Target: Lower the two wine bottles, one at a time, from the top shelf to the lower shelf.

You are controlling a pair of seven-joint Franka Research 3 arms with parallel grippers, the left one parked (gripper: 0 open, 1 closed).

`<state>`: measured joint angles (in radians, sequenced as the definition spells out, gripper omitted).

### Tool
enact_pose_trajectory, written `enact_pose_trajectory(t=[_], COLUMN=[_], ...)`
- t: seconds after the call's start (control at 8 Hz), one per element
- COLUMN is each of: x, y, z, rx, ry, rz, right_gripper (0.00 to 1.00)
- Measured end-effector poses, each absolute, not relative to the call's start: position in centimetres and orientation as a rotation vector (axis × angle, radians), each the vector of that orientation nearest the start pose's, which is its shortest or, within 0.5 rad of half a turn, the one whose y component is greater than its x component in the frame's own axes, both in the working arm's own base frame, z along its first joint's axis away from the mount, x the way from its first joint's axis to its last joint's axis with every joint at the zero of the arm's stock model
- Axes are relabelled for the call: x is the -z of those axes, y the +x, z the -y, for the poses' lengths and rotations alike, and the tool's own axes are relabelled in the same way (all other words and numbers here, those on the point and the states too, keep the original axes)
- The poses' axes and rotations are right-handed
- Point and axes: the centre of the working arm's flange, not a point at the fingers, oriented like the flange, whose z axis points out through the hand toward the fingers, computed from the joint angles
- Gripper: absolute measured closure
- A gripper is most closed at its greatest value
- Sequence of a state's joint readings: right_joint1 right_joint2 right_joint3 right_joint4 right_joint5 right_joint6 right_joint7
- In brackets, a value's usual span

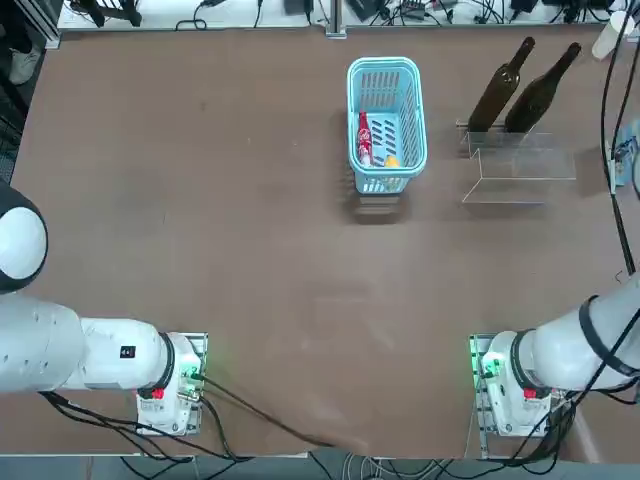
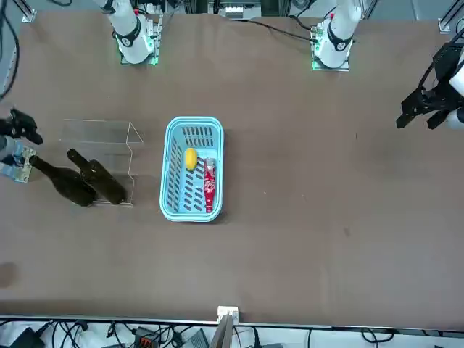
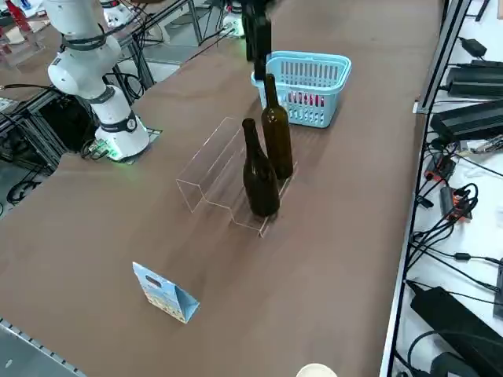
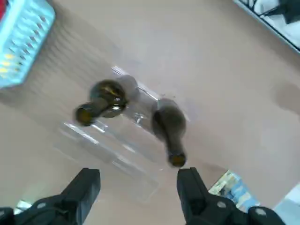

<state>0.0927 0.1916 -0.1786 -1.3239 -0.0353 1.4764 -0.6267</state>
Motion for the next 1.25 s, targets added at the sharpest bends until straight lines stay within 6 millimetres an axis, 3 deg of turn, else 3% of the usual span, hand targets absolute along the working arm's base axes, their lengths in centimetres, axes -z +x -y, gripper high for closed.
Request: enact_pose_trajectory(t=[0.25, 0.5, 0.75, 1.25], x=[-66.7, -69.2, -68.7, -63.3], y=[56.9, 54.2, 52.4, 50.7], z=[2.9, 1.1, -0.7, -1.3], rx=[-0.024, -0.017, -0.054, -0.035], ry=[-3.071, -3.083, -3.091, -3.104], rz=[0.628, 0.369, 0.191, 0.101], right_gripper=[0.0, 0.0, 0.0, 0.0])
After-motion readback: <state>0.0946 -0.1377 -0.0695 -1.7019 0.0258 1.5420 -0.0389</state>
